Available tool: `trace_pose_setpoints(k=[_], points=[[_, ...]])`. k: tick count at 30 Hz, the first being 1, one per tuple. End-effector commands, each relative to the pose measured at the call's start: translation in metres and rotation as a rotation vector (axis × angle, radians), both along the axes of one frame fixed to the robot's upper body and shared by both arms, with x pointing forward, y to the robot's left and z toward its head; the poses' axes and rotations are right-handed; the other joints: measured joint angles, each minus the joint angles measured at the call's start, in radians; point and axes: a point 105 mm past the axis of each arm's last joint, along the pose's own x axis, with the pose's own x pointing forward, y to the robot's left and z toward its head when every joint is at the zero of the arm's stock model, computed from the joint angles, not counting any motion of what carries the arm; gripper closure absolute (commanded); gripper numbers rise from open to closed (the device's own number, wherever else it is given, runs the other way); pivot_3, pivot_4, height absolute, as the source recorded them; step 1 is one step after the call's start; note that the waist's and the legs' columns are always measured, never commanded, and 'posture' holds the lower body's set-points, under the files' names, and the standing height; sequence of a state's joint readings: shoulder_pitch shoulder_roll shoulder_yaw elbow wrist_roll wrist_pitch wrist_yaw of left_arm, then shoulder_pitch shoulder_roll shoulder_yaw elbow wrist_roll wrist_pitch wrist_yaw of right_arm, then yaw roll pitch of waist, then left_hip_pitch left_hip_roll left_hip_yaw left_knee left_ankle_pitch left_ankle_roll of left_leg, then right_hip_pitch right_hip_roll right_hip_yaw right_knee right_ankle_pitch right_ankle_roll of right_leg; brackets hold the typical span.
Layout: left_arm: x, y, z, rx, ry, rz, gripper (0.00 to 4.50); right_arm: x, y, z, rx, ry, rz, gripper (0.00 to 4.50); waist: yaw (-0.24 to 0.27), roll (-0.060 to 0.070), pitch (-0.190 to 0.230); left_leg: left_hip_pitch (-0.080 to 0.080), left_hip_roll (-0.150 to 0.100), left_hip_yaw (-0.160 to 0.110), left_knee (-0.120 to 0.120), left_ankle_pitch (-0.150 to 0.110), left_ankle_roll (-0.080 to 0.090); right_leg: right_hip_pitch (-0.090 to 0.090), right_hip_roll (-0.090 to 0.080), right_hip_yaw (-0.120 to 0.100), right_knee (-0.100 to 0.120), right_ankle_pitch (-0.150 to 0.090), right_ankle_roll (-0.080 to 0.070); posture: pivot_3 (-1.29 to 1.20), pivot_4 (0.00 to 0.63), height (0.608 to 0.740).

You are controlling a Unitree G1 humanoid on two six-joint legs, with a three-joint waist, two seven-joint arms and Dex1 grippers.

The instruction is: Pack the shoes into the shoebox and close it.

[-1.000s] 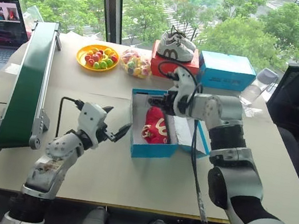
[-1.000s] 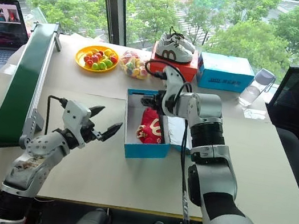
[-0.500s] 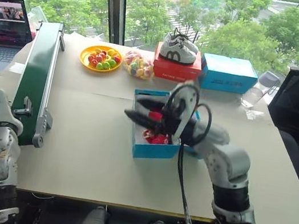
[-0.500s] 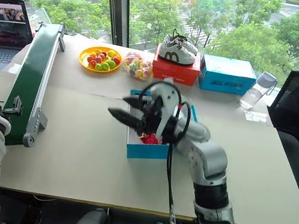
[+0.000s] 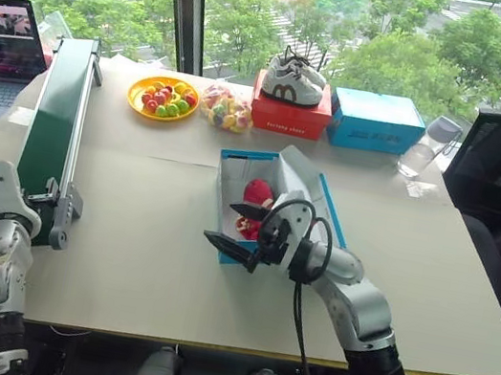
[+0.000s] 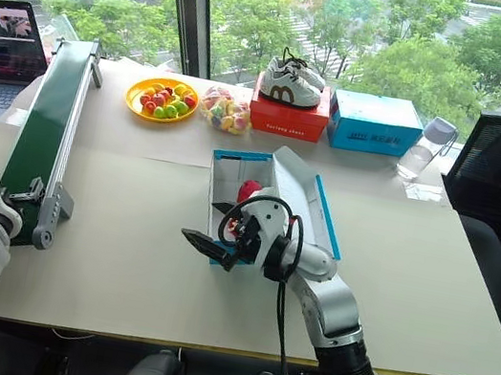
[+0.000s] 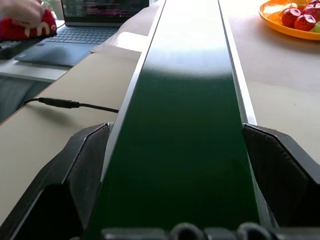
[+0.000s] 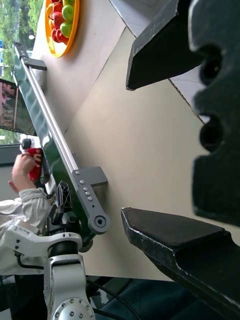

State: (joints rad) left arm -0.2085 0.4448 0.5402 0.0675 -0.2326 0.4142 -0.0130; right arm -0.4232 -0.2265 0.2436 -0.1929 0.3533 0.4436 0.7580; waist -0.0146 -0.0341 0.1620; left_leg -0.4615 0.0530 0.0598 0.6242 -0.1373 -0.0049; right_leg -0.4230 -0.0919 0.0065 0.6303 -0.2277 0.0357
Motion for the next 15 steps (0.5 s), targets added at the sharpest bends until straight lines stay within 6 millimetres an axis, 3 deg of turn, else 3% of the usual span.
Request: trace_pose_setpoints(k=[1, 4, 15], points=[[0.005, 0.001, 0.01, 0.046, -0.025, 0.006, 0.0, 0.007, -0.003, 0.013, 0.016, -0.082, -0.07, 0.04, 0.0, 0.0, 0.0, 0.0, 0.0, 0.0, 0.0, 0.0, 0.0, 0.0, 0.0, 0.0, 0.0, 0.0, 0.0, 0.0, 0.15, 0.74], [0.008, -0.002, 0.011, 0.046, -0.032, -0.001, 0.0, 0.021, -0.01, 0.008, -0.004, -0.055, -0.17, 0.04, 0.0, 0.0, 0.0, 0.0, 0.0, 0.0, 0.0, 0.0, 0.0, 0.0, 0.0, 0.0, 0.0, 0.0, 0.0, 0.0, 0.15, 0.74], [0.019, -0.02, 0.009, 0.056, -0.031, -0.076, 0.0, 0.025, -0.017, 0.011, 0.021, -0.026, -0.212, 0.04, 0.001, 0.0, 0.0, 0.0, 0.0, 0.0, 0.0, 0.0, 0.0, 0.0, 0.0, 0.0, 0.0, 0.0, 0.0, 0.0, 0.15, 0.74]])
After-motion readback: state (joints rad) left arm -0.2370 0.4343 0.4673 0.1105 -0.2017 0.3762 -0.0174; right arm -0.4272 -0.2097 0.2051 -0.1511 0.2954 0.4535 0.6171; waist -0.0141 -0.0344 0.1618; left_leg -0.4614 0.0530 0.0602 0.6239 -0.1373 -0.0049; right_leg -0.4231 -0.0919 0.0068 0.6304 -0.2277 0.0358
